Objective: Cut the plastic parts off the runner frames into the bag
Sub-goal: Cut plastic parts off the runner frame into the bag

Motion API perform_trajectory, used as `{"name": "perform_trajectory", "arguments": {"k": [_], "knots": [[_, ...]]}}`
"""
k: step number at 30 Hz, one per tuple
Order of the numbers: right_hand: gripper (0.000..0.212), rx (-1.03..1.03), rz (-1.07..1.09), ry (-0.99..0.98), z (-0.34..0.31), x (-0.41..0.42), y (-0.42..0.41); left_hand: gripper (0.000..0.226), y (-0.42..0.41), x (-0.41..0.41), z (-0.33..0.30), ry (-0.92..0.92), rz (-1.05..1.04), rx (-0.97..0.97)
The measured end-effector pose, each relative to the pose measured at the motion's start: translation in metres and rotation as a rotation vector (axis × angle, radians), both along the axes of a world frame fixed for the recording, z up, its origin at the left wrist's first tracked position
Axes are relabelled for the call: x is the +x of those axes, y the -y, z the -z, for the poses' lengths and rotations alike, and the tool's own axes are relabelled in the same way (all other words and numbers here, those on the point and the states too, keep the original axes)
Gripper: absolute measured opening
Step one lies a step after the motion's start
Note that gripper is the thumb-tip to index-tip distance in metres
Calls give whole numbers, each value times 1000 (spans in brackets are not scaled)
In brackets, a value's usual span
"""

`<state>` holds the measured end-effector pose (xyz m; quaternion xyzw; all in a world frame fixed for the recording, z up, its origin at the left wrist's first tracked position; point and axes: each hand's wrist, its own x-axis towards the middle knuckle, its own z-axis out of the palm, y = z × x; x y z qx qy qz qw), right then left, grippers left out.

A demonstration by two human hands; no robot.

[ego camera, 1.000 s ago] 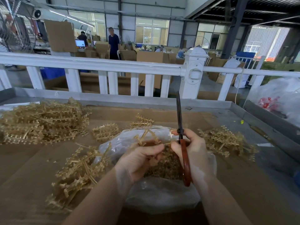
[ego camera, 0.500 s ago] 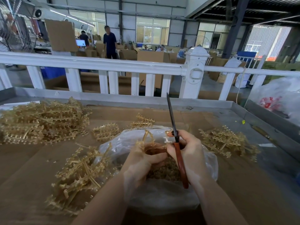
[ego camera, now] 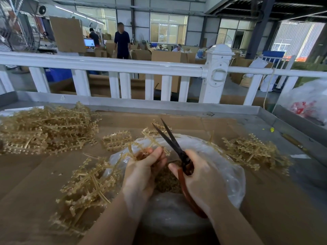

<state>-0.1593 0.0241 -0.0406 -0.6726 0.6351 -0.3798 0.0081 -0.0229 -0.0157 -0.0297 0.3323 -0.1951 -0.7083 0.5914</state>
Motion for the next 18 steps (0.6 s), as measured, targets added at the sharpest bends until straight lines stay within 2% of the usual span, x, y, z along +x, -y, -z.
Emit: {"name": "perform_trajectory", "arguments": {"k": [6,12,18], "knots": [[32,37,-39,2,2,-7,-4,39,0,0,-6,-11,-76,18],[37,58,-80,-69,3,-7,-8,6,-3,0,-8,39,-74,13],[38,69,-35,-126,5,-5,-11,10,-3,0,-5,36,-85,-29]]}}
